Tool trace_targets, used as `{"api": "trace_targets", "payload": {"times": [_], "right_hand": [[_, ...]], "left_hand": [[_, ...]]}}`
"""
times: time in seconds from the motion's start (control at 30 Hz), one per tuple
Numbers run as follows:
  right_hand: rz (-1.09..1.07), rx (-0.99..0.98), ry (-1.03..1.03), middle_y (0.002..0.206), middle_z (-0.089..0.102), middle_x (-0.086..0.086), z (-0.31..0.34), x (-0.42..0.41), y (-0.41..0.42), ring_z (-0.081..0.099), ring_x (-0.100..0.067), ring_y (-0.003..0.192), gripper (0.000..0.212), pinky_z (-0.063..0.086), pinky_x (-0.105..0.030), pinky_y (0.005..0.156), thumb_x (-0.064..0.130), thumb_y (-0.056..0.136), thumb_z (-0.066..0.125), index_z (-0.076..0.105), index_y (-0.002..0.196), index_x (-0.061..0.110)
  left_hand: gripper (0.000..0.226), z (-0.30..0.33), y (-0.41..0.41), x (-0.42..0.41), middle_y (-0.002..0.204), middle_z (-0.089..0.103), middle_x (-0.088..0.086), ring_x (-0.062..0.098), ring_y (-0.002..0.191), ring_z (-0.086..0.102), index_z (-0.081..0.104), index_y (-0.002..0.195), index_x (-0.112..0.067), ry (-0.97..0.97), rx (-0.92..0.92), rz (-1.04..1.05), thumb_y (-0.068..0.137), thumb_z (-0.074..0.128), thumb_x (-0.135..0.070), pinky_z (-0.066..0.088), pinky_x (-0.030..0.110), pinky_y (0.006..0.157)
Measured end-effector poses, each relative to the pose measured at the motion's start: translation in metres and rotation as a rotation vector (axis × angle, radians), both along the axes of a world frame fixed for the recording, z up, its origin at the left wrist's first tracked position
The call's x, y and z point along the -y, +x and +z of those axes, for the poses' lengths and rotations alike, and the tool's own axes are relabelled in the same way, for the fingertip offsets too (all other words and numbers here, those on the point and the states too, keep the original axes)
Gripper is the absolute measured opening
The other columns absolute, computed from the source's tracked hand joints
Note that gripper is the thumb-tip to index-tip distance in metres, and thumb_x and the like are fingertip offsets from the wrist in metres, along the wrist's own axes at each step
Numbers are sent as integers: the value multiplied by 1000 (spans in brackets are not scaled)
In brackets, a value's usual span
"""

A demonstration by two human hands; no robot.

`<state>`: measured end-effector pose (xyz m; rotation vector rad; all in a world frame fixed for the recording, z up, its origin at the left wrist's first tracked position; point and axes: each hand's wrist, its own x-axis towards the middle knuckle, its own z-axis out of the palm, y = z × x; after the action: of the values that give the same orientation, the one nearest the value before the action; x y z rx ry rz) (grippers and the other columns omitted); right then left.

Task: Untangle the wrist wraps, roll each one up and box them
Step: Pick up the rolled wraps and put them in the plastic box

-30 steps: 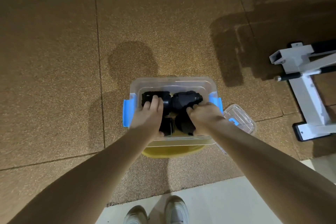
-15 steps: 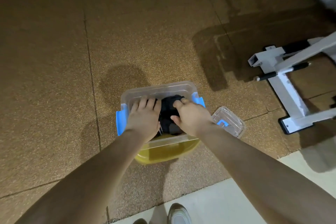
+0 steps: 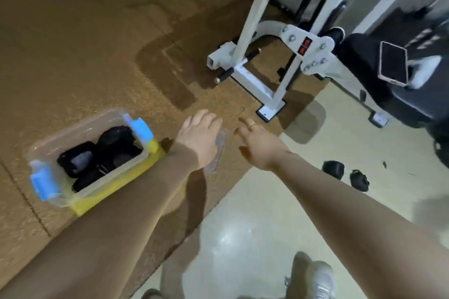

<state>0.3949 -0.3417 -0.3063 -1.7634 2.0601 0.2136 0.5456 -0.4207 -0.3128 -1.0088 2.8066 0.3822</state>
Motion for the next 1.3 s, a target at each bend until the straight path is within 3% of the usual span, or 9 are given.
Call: {"api": "trace_targets", "payload": {"times": [0.23,0.3,0.37,0.4,0.5,0.63,0.7,1.03,1.3], "right_hand": [[-274,-21,92,158,12,-10,-19,-154,-160,29,-30,138,40,40,-39,103,21,96,45,42,135,12],[-322,-2,113,157,12,-8,-29,-200,-213,28,-30,138,40,40,-42,103,21,96,45,42,135,12],[-381,35,132,154,18,-8,-35,-249,-267,32,-31,135,38,41,-43,102,20,94,46,45,132,13],[-396,45,146,151,22,-7,-38,-274,-295,34,-31,133,37,40,-42,102,19,94,46,47,131,13],[-454,25,180,148,27,-9,-42,-342,-384,34,-31,132,39,37,-38,104,19,94,45,46,133,14],[-534,-45,148,146,32,-10,-56,-403,-477,36,-30,130,39,41,-38,99,27,97,43,47,132,11],[-588,-37,144,142,36,-10,-74,-420,-504,37,-30,127,37,42,-38,96,27,97,42,48,130,10],[-738,103,110,141,37,-7,-168,-456,-596,33,-27,131,41,38,-36,99,23,97,44,40,137,10],[-787,182,132,136,39,-8,-332,-442,-623,36,-30,126,43,41,-40,97,21,94,48,41,135,12]], "left_hand": [[55,-6,-147,-109,156,21,1,18,146,6,25,149,-16,43,3,-187,97,42,-21,10,30,115],[49,-14,-194,-147,146,39,8,21,141,27,43,139,-10,34,-4,-244,91,37,-19,24,31,108],[47,-21,-250,-186,111,64,14,30,111,59,65,109,-3,30,1,-308,73,38,-17,47,34,87],[42,-26,-280,-204,100,66,14,32,100,64,67,100,-2,12,-12,-321,68,43,-14,51,35,78],[40,-34,-380,-262,123,55,10,29,119,48,55,123,-7,75,40,-288,83,55,-13,41,36,92],[50,-61,-489,-316,142,43,9,26,133,34,40,140,-12,202,-1,-153,92,52,-19,28,35,106],[51,-82,-525,-330,143,43,9,25,135,34,39,141,-10,228,-36,-94,93,52,-17,30,34,106],[48,-181,-632,-359,138,46,10,27,131,35,41,140,-10,296,128,-39,93,48,-16,36,36,101],[44,-331,-659,-330,129,44,12,31,118,46,42,132,-10,259,272,-13,89,48,-14,41,38,89]]}}
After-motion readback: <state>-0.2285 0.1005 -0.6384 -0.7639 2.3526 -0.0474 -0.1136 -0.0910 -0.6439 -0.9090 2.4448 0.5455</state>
